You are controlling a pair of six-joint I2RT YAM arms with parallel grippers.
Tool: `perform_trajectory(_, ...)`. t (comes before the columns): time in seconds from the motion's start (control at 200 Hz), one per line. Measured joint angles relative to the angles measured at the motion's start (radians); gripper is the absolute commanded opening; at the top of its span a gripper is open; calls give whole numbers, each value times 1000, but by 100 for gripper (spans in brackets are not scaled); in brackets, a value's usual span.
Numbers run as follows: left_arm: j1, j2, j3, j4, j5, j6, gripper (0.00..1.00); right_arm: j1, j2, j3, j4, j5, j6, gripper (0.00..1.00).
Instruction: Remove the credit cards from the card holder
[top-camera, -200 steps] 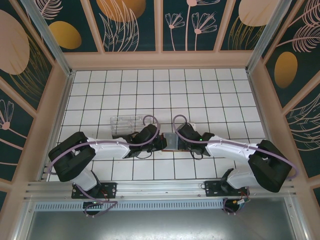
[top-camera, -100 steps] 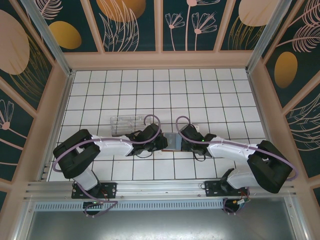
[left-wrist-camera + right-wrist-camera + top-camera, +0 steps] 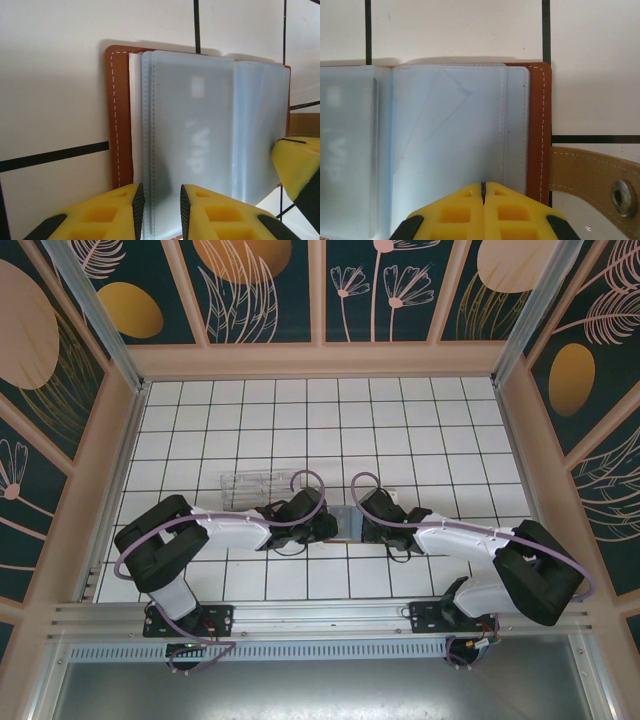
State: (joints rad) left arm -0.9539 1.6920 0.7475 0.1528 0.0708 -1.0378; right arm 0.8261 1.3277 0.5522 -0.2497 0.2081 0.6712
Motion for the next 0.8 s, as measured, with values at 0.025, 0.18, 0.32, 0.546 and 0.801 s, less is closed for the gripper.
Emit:
perform_trajectory(0.025,0,2,1,0,1,0,29,0,1,0,2,0,0,0)
perform_trajectory(0.18,0,3,3,2,19,1,29,0,7,-4,17,0,0,0)
perform_trajectory(0.32,0,3,3,20,53,6,30,0,13,-4,30,-2,0,0)
perform_trajectory(0.546,0,3,3,31,77,16,32,0,17,-5,38,-7,0,0)
perform_trajectory(0.801,0,-5,3,61,96,37,51,0,23,-5,48,-8,0,0)
